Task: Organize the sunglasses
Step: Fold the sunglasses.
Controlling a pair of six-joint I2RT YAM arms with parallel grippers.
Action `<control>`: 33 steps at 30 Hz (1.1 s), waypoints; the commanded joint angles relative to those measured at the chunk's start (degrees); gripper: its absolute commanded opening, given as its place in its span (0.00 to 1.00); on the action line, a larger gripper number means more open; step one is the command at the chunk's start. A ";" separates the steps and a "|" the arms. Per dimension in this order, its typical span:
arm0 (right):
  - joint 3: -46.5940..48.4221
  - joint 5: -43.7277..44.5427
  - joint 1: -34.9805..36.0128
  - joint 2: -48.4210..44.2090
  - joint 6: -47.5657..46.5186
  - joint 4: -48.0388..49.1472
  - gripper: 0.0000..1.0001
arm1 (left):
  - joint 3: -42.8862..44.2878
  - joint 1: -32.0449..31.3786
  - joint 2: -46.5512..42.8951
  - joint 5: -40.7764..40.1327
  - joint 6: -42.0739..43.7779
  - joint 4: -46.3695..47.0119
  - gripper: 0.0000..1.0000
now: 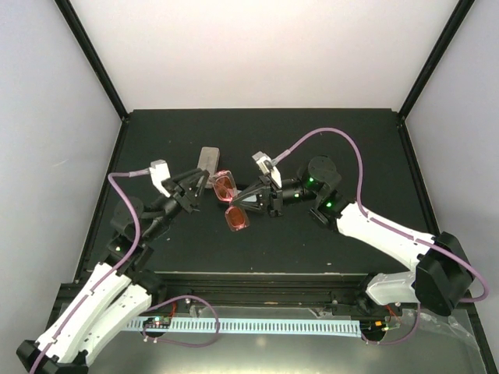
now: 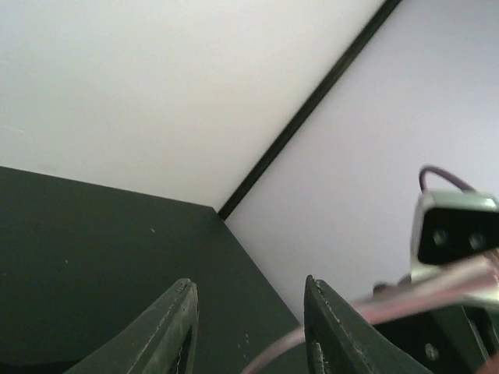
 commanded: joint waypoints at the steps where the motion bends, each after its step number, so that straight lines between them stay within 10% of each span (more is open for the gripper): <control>1: -0.77 -3.28 0.52 0.05 -0.66 3.40 0.01 | 5.07 0.22 3.93 -3.93 2.14 -4.36 0.38; 18: 2.18 2.64 0.56 2.94 0.33 2.26 0.01 | 4.41 0.24 8.88 31.45 1.58 13.49 0.49; 28: 1.30 11.05 -0.93 -1.89 -13.48 -15.22 0.01 | 4.31 0.28 11.10 -5.17 4.57 -14.22 0.46; 33: 1.51 25.61 -1.07 -4.85 -24.73 -30.56 0.01 | 0.44 0.26 17.17 -9.46 0.50 -16.87 0.48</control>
